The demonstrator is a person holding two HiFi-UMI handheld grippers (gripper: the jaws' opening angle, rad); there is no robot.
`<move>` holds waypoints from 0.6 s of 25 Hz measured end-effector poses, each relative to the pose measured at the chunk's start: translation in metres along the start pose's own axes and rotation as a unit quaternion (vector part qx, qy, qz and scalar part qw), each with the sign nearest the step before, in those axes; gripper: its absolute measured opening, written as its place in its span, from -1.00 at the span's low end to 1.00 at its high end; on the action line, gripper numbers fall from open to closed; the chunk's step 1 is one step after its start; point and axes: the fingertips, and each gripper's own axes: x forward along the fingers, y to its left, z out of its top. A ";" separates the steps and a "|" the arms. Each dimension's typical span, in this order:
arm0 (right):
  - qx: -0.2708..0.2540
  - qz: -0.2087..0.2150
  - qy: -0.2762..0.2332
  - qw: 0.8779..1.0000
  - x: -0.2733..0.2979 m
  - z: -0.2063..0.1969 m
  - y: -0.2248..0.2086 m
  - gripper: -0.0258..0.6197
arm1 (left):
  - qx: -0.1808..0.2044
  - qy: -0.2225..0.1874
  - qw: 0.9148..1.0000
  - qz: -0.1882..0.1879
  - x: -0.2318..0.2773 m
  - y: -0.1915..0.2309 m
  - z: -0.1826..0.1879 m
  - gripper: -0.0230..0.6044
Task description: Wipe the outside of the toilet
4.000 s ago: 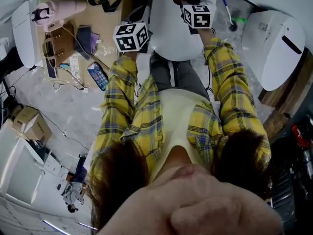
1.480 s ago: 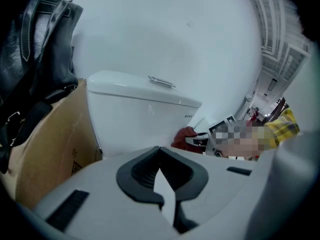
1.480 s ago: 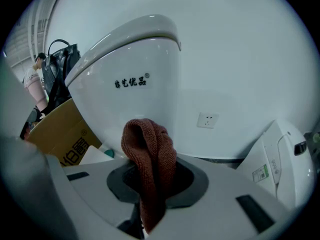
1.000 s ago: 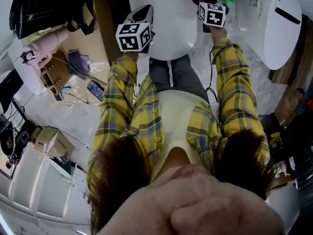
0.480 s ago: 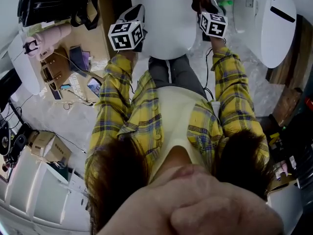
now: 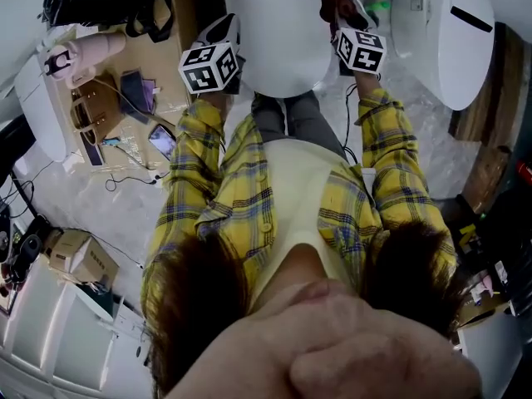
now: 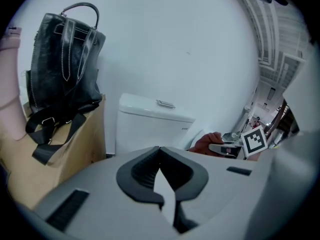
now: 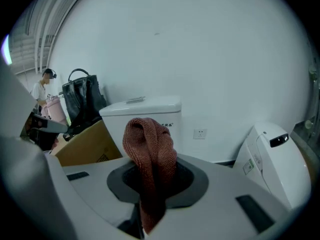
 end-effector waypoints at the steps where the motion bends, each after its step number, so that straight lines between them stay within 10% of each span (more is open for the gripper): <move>1: 0.001 0.001 -0.004 1.000 -0.005 0.001 0.003 -0.66 | -0.004 -0.003 1.000 0.000 -0.005 0.000 0.000 -0.90; 15: 0.033 0.000 -0.038 0.999 -0.067 0.005 0.033 -0.66 | -0.008 -0.028 1.000 -0.010 -0.033 -0.007 0.001 -0.90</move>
